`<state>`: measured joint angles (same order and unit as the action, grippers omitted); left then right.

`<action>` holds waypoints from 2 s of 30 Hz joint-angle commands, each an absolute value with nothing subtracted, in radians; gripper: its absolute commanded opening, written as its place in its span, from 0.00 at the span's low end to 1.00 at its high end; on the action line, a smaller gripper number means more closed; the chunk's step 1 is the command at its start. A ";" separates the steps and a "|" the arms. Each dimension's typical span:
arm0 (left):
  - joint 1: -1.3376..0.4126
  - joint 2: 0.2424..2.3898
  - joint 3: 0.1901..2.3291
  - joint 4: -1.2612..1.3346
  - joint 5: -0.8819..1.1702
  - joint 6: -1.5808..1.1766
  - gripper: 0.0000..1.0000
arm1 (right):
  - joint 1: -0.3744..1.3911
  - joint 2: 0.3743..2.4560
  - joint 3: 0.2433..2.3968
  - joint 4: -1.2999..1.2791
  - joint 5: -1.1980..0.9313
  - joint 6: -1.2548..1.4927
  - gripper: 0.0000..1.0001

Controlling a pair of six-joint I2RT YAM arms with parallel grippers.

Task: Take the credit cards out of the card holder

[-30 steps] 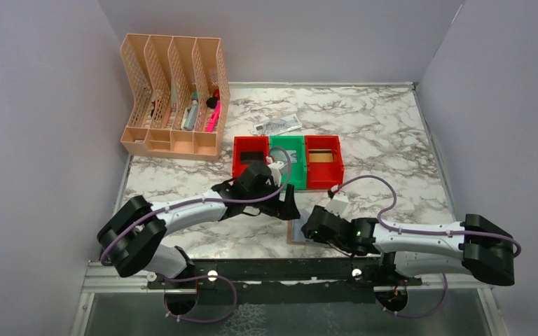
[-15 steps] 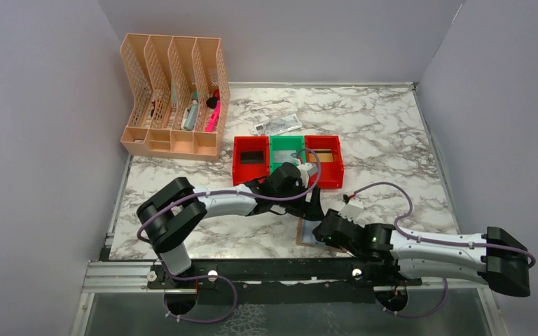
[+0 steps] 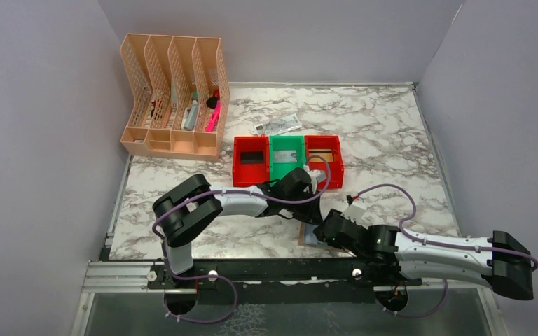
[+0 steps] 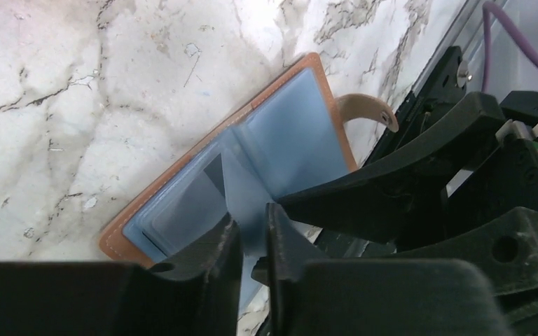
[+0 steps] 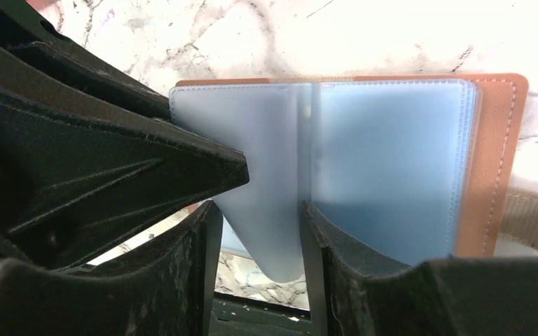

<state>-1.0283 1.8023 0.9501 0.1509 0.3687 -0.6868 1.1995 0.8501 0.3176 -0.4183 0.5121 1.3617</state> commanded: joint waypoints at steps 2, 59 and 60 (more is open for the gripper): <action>-1.034 1.770 0.968 0.078 0.301 -0.638 0.13 | 1.198 0.837 0.324 -0.391 0.548 1.288 0.57; -0.951 1.502 0.837 -0.069 0.042 -0.688 0.59 | 0.978 0.876 0.407 -0.088 0.113 0.929 0.31; -0.946 1.489 0.830 -0.078 0.031 -0.689 0.59 | 0.979 0.891 0.406 -0.066 0.085 0.912 0.31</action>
<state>-0.9676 1.5665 0.8539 -0.0483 0.1356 -0.6895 0.9760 0.8436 0.4065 -0.1722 0.2173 0.9833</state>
